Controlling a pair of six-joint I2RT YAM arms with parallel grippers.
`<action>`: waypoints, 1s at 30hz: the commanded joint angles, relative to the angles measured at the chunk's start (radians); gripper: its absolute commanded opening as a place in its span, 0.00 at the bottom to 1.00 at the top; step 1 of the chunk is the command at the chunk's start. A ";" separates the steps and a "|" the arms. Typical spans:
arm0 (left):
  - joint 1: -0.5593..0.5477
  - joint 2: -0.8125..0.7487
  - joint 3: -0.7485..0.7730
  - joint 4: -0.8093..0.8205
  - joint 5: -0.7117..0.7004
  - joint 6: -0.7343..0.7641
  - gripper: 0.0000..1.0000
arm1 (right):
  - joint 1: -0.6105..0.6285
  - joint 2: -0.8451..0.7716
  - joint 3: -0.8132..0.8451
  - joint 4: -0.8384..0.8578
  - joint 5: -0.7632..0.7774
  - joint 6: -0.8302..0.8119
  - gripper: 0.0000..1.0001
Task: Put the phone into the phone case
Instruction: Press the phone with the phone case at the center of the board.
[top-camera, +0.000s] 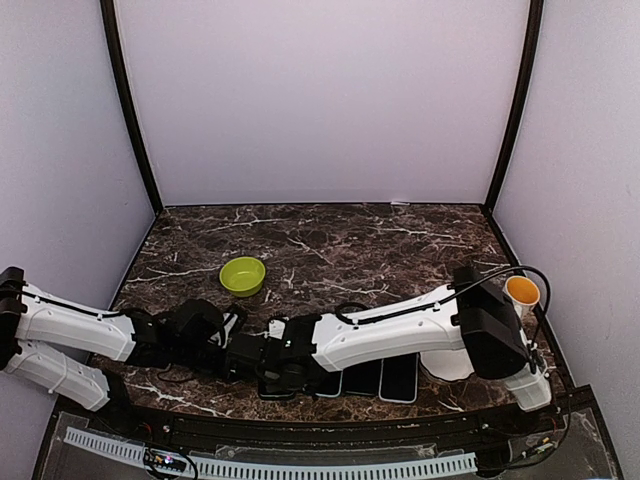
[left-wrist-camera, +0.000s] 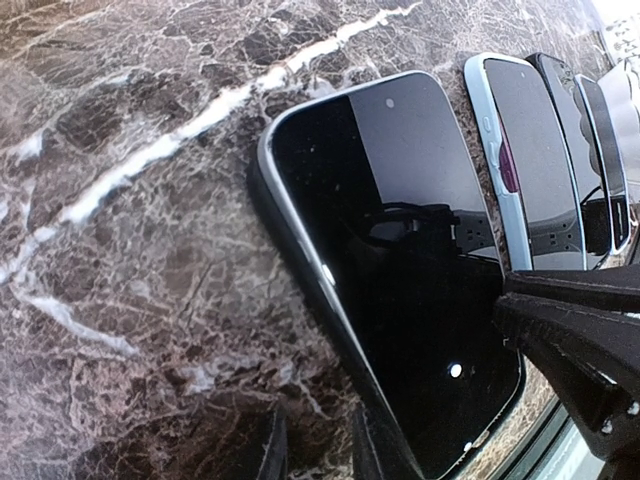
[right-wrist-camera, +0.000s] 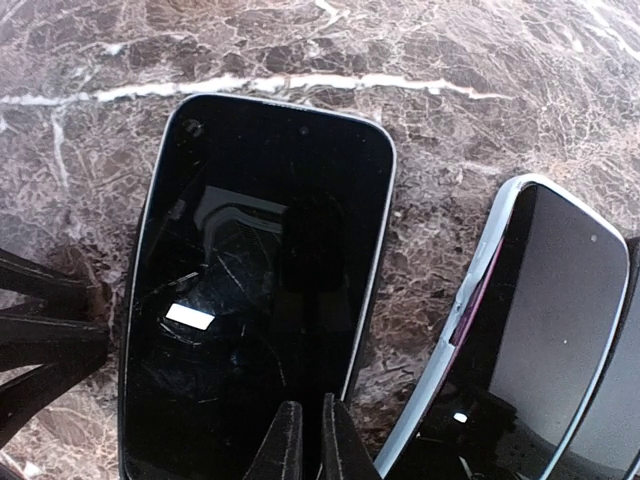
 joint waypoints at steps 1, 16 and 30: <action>-0.020 0.007 -0.034 -0.067 -0.014 -0.020 0.22 | 0.017 -0.064 -0.073 0.164 -0.035 -0.006 0.10; -0.002 -0.163 0.005 -0.228 -0.217 -0.035 0.22 | 0.081 -0.003 -0.049 0.201 -0.070 -0.002 0.03; 0.000 -0.144 0.027 -0.242 -0.221 -0.017 0.21 | 0.085 0.018 0.093 -0.041 0.049 0.026 0.27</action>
